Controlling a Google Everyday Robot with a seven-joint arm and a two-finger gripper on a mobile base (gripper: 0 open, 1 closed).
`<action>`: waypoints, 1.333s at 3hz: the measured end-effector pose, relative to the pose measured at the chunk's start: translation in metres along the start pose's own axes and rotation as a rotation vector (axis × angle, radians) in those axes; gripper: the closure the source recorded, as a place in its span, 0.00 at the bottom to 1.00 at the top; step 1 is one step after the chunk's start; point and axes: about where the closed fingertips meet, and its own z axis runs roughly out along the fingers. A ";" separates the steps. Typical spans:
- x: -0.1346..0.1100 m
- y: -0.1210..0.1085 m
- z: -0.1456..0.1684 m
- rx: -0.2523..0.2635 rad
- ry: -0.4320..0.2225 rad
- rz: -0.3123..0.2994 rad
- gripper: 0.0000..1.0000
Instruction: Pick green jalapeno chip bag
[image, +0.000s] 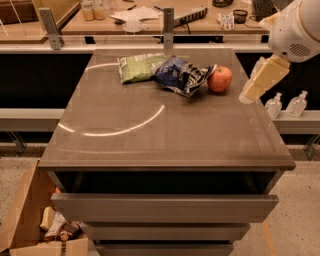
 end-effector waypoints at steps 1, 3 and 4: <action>-0.039 -0.052 0.040 0.061 -0.072 0.020 0.00; -0.110 -0.088 0.098 0.086 -0.099 0.016 0.00; -0.100 -0.088 0.101 0.096 -0.094 0.040 0.00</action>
Offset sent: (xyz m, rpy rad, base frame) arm 0.2265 0.1133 0.0074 0.0488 -0.1259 -0.0961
